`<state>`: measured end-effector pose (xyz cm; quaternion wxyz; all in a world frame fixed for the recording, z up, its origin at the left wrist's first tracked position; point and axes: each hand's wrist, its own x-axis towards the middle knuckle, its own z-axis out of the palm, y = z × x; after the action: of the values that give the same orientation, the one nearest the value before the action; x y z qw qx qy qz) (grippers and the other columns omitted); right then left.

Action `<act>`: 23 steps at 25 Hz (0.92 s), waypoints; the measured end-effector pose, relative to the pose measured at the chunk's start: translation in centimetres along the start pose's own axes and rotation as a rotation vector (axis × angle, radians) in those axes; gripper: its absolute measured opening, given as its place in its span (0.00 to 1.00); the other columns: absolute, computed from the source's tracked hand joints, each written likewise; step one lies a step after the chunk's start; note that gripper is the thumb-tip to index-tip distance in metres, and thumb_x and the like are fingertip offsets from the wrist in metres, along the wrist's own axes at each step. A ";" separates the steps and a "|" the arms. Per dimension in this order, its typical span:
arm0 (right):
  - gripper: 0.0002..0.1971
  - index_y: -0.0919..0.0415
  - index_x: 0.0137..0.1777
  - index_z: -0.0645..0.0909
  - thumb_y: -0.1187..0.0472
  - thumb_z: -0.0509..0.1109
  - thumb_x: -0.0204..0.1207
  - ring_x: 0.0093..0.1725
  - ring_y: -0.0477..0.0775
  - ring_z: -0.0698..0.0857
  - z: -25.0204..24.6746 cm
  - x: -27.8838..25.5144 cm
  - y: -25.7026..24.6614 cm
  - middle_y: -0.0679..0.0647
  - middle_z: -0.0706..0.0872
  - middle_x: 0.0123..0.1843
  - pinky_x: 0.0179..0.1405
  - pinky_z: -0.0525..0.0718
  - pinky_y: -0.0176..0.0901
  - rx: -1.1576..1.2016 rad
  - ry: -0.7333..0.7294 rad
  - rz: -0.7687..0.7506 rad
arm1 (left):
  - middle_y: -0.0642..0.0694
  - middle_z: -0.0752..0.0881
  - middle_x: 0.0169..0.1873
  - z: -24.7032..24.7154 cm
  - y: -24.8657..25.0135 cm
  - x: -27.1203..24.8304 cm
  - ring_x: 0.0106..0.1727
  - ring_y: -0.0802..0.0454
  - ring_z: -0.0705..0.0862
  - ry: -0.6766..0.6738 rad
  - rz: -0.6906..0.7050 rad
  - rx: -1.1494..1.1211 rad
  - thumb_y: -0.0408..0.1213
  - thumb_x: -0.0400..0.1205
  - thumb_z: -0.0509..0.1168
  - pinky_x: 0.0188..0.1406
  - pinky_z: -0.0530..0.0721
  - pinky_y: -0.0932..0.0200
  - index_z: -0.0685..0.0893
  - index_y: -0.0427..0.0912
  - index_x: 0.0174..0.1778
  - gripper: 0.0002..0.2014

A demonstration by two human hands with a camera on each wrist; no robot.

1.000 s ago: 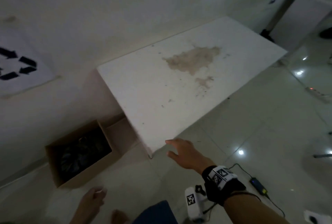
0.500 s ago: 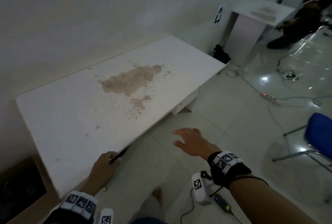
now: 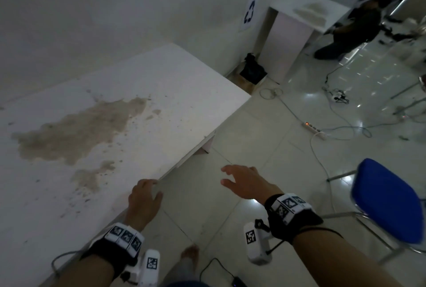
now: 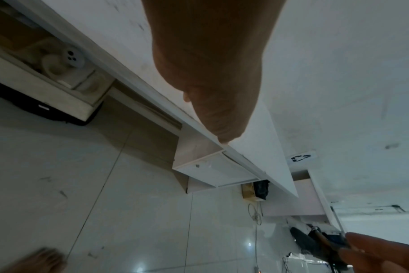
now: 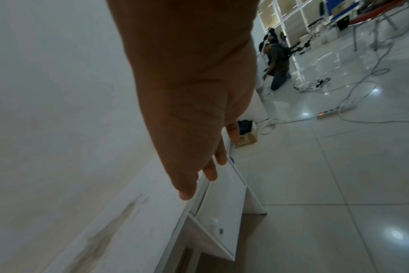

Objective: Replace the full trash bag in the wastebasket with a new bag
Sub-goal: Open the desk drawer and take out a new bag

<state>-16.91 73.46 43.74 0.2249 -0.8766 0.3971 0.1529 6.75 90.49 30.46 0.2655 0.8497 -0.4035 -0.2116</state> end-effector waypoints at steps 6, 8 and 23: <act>0.22 0.48 0.74 0.71 0.43 0.60 0.83 0.69 0.50 0.79 -2.5 4.1 7.7 0.47 0.81 0.68 0.69 0.65 0.48 0.087 -0.083 0.089 | 0.39 0.76 0.67 5.8 8.8 5.1 0.67 0.38 0.74 -0.049 0.005 0.001 0.37 0.79 0.69 0.66 0.69 0.43 0.78 0.39 0.65 0.19; 0.22 0.47 0.74 0.72 0.43 0.61 0.82 0.68 0.50 0.79 -2.9 6.1 9.4 0.46 0.82 0.68 0.69 0.65 0.48 0.102 -0.114 0.090 | 0.39 0.73 0.73 7.4 11.0 6.7 0.73 0.39 0.70 -0.054 0.008 0.022 0.39 0.80 0.67 0.72 0.65 0.43 0.75 0.38 0.71 0.23; 0.21 0.58 0.68 0.78 0.47 0.67 0.80 0.56 0.53 0.84 1.1 27.7 25.9 0.53 0.87 0.55 0.58 0.79 0.40 0.267 -0.118 -0.368 | 0.43 0.65 0.81 18.9 15.0 16.9 0.81 0.37 0.61 0.498 -0.305 0.418 0.55 0.87 0.46 0.77 0.53 0.34 0.68 0.51 0.79 0.26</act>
<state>-19.16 41.58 23.39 0.3858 -0.8861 0.2336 0.1065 -2.84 63.66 22.77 0.1415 0.9616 -0.2294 0.0517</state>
